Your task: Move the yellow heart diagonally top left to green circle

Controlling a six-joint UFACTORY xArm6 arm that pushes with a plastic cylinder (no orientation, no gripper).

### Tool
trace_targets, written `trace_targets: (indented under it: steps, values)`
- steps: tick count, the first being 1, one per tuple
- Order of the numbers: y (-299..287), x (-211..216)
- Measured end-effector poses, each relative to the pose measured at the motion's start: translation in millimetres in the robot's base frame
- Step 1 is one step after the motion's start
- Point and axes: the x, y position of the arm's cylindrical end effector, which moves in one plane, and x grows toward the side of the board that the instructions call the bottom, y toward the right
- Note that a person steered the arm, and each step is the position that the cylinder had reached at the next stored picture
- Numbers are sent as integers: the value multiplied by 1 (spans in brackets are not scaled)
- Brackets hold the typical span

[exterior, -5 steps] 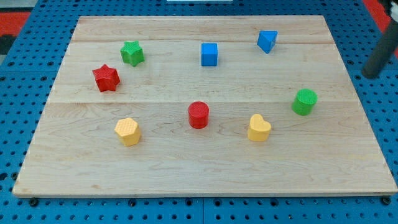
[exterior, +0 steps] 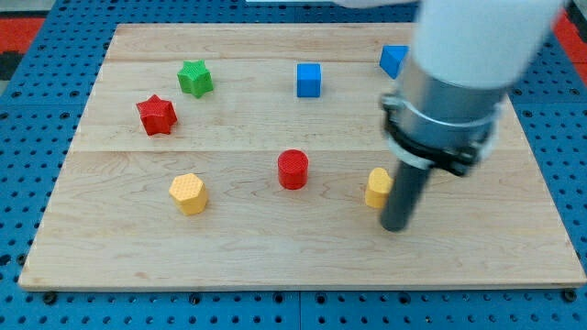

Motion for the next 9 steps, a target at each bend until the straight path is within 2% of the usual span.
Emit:
trace_targets:
  steps: [1, 2, 3, 4, 5, 6, 7, 8, 9]
  values:
    - [-28, -71]
    - [-34, -69]
    - [27, -34]
    - [48, -74]
    - [-21, -132]
    - [-35, -133]
    - [34, -85]
    - [20, -73]
    - [-59, -106]
